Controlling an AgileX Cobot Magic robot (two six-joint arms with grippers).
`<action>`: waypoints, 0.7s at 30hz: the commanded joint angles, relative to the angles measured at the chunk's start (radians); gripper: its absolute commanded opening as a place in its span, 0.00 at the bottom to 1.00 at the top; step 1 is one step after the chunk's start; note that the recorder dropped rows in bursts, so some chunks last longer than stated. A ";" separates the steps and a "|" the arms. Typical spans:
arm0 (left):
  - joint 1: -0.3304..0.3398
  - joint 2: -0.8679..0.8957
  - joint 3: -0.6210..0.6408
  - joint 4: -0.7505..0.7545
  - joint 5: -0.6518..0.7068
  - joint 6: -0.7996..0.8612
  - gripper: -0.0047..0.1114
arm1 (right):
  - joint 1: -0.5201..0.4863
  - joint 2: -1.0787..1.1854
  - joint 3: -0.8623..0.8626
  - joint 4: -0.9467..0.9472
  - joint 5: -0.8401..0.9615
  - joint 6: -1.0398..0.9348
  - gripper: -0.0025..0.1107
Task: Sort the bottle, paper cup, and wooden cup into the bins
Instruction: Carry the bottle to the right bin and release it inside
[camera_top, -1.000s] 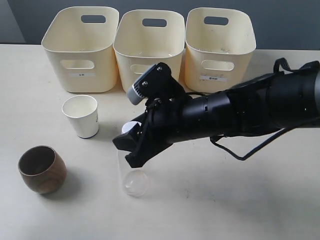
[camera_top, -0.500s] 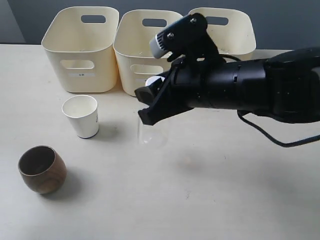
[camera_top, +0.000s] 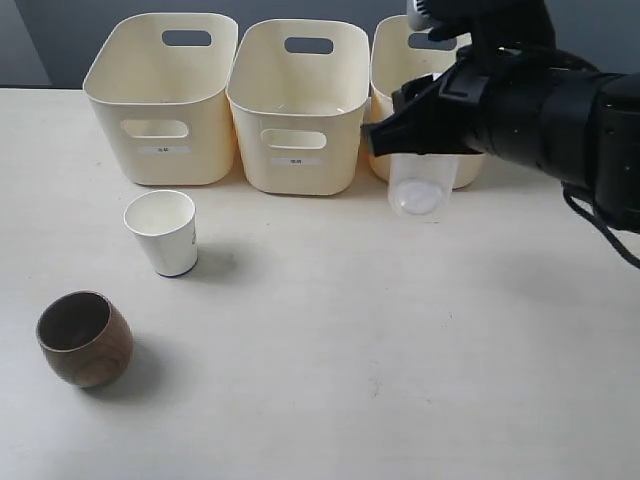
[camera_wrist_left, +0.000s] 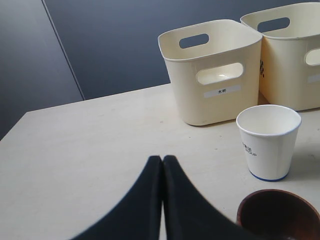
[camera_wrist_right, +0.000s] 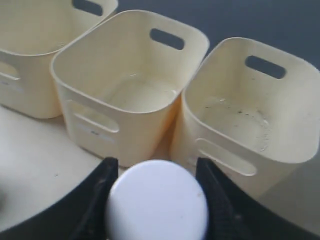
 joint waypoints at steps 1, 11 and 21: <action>-0.003 -0.005 0.001 0.006 -0.006 -0.002 0.04 | -0.004 -0.009 -0.003 -0.186 -0.106 0.219 0.02; -0.003 -0.005 0.001 0.006 -0.006 -0.002 0.04 | -0.004 -0.008 -0.003 -0.590 -0.377 0.635 0.02; -0.003 -0.005 0.001 0.006 -0.006 -0.002 0.04 | -0.004 0.124 -0.008 -0.776 -0.599 0.771 0.02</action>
